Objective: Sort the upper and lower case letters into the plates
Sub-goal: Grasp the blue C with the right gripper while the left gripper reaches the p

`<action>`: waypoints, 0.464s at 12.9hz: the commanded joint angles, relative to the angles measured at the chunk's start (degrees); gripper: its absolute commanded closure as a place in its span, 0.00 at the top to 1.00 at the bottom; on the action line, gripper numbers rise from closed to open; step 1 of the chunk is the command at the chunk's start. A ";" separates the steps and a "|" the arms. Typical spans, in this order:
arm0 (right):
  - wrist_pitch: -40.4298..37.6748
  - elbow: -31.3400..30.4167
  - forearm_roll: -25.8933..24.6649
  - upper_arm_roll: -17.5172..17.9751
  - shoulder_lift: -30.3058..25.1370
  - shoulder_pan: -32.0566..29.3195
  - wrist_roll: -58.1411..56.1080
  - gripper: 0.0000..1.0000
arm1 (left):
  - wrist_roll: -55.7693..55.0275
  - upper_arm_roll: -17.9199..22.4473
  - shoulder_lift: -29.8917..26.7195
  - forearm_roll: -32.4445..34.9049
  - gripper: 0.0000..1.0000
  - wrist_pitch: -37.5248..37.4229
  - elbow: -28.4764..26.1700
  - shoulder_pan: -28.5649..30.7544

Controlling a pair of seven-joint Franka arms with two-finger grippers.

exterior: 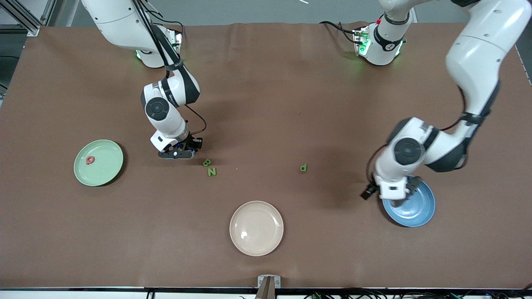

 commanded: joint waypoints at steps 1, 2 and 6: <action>0.65 0.33 0.58 -0.08 1.32 0.28 0.33 0.26 | -7.75 0.29 2.78 -0.27 0.99 -0.20 1.13 -6.23; 0.56 0.41 0.58 -0.08 1.32 0.11 0.24 0.26 | -10.21 0.29 4.09 -0.28 0.99 0.15 2.18 -8.16; -5.20 0.59 0.31 -1.57 -3.31 -0.85 -1.16 0.24 | -18.75 1.43 8.67 -0.36 0.86 0.24 7.19 -16.52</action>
